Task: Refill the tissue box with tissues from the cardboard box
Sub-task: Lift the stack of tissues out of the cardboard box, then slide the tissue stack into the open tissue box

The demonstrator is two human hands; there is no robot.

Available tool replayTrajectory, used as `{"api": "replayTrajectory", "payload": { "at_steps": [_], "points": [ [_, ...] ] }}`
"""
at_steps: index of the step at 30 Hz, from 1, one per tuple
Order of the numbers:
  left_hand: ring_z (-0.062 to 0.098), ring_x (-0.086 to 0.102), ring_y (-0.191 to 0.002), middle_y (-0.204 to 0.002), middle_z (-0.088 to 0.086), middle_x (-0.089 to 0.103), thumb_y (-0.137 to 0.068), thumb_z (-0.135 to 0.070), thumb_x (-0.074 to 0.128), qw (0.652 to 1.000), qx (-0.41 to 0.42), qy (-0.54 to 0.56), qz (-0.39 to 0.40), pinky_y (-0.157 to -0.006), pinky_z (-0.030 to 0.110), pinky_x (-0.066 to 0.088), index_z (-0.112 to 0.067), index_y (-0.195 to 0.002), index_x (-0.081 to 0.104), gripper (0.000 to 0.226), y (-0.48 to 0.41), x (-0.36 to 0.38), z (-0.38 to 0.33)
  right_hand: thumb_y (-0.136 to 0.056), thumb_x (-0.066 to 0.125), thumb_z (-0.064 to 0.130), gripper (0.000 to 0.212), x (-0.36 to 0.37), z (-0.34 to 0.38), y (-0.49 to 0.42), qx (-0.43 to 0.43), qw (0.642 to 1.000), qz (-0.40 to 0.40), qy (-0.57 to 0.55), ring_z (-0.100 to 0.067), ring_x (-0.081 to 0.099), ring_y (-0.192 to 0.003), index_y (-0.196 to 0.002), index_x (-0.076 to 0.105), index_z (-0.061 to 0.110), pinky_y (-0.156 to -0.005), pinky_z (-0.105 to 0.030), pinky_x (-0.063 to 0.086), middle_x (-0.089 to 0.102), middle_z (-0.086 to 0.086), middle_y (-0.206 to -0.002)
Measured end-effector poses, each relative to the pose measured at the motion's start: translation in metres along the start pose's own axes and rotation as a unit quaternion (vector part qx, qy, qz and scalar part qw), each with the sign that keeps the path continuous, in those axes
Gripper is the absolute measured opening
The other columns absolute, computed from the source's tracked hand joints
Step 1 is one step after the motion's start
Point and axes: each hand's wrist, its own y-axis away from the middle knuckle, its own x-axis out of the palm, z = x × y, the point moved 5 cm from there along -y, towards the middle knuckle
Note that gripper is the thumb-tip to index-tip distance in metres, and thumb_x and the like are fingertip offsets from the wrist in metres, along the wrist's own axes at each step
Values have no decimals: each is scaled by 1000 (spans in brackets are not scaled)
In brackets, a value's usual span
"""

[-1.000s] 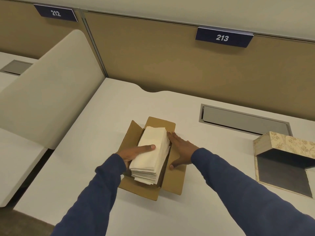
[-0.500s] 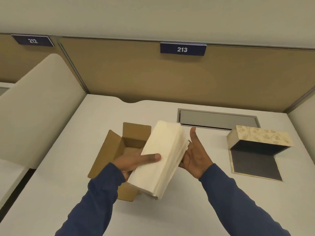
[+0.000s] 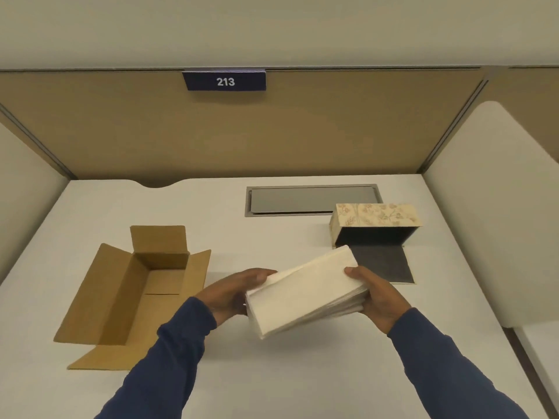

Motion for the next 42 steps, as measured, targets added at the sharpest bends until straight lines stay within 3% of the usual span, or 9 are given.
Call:
{"api": "replayTrajectory", "payload": {
  "at_steps": [4,7,11,15,20,30,35,39,42],
  "points": [
    [23,70,-108,-125,5,72,-64,-69,79,984,11,156,-81,-87,40,55,-29,-119,73,68,-32,35,29,-86,67,36,36,-34,-27,-3,-11,998,-44,-43,-28,65,-97,-115,67,15,-81,-38,53,71,-11,-105],
    [18,66,-112,-129,-2,68,-57,-57,85,983,7,147,-109,-85,32,54,-40,-130,61,79,-49,55,44,-75,63,43,55,-49,-35,-7,-37,997,-46,41,-27,59,-110,-127,59,26,-91,-38,47,65,-5,-120],
    [14,56,-118,-142,-2,46,-65,-27,73,987,17,-102,-126,-92,27,50,-49,-149,27,98,-66,58,51,-81,67,31,67,-74,-34,-18,-71,975,5,213,-11,57,-114,-142,40,35,-85,-19,47,60,7,-130],
    [15,41,-130,-141,-5,41,-83,-22,68,927,104,-339,-125,-109,32,42,-40,-157,10,96,-81,57,54,-80,75,27,89,-95,-40,-34,-116,885,29,450,-16,49,-119,-151,24,41,-95,-22,41,47,9,-130],
    [21,43,-126,-140,0,42,-86,-23,65,827,134,-538,-90,-112,34,36,-23,-159,8,93,-105,61,78,-76,72,37,81,-96,-59,-50,-200,775,23,599,-20,40,-131,-147,34,32,-111,-32,34,46,6,-141],
    [23,49,-115,-131,0,47,-77,-49,64,678,120,-723,-59,-102,37,39,-19,-140,39,74,-136,64,83,-66,68,55,85,-97,-82,-72,-252,633,25,731,-24,36,-137,-140,34,29,-118,-47,25,42,5,-143],
    [22,56,-104,-118,-5,56,-74,-46,71,736,77,-670,-57,-92,32,43,-24,-128,44,65,-142,56,78,-72,75,48,74,-106,-75,-81,-192,694,29,693,-23,35,-142,-135,42,27,-119,-40,26,50,3,-139],
    [16,59,-89,-100,-9,62,-61,-45,80,883,24,-463,-70,-71,25,47,-35,-107,46,58,-143,45,68,-66,85,37,64,-123,-51,-77,-104,850,66,512,-15,59,-108,-119,48,30,-82,-21,47,61,8,-115],
    [16,64,-99,-109,-2,65,-62,-44,86,964,1,-257,-72,-77,24,51,-29,-111,52,61,-151,48,58,-75,87,23,61,-145,-35,-78,-55,929,82,357,-16,63,-115,-124,51,23,-99,-35,51,66,1,-125]
  ]
}}
